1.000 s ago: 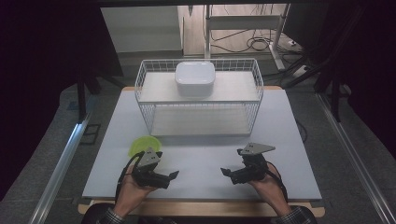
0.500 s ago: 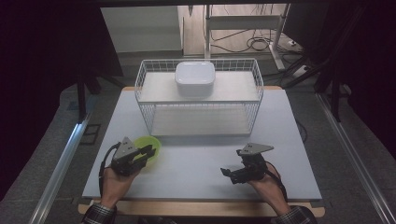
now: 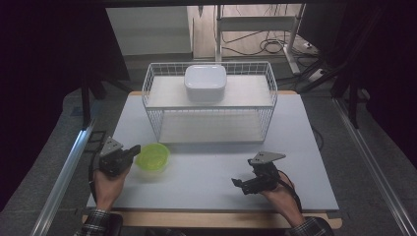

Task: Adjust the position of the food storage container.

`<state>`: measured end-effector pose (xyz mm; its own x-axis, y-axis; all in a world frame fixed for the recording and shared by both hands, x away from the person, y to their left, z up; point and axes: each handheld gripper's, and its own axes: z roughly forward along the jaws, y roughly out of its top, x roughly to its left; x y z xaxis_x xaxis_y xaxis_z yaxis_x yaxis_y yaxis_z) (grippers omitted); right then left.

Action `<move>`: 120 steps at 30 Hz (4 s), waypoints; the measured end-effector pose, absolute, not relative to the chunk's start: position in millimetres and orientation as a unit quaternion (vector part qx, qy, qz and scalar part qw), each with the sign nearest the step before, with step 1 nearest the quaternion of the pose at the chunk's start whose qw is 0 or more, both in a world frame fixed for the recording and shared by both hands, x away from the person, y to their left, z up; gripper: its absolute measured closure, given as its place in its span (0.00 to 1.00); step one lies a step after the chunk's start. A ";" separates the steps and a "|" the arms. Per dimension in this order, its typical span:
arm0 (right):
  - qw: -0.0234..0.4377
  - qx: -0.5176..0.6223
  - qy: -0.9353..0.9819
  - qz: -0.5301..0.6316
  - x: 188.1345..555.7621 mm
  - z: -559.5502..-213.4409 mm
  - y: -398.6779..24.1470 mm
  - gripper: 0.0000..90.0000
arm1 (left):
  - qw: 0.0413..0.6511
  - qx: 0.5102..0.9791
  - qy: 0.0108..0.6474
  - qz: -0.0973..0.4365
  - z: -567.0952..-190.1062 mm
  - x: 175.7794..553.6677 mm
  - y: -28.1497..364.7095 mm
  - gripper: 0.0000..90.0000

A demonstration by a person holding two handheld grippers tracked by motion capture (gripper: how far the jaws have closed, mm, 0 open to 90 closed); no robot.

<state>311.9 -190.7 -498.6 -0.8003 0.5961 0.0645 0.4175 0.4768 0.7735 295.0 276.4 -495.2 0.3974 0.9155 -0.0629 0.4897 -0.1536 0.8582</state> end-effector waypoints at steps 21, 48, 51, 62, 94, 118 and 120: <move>0.104 0.290 0.863 0.400 311.2 -503.7 -186.6 0.06 | 0.364 0.725 0.538 0.226 -516.1 312.3 275.2 0.98; 0.101 0.289 0.867 0.392 311.3 -506.0 -185.3 0.06 | 0.384 0.763 0.502 0.131 -523.2 310.9 247.1 0.97; 0.101 0.288 0.868 0.392 311.2 -506.0 -185.2 0.06 | 0.372 0.786 0.484 0.095 -531.3 313.2 242.4 0.97; 0.102 0.287 0.869 0.391 311.1 -505.9 -185.2 0.06 | 0.359 0.816 0.449 0.058 -537.2 308.6 218.5 0.98; 0.095 0.294 0.869 0.387 312.4 -508.8 -184.5 0.06 | 0.371 0.857 0.355 0.036 -534.9 293.9 132.9 0.95; 0.085 0.307 0.854 0.411 313.2 -504.5 -187.9 0.06 | 0.403 0.837 0.353 0.109 -519.7 274.8 153.6 0.23; 0.086 0.308 0.852 0.415 313.3 -504.2 -188.0 0.06 | 0.409 0.834 0.352 0.114 -517.9 272.3 156.7 0.20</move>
<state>313.3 -188.0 -504.2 -0.7962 0.5952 0.1088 0.4530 0.4671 0.7594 272.3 156.7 -517.9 0.7266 0.6801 -0.0981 0.4936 -0.4173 0.7630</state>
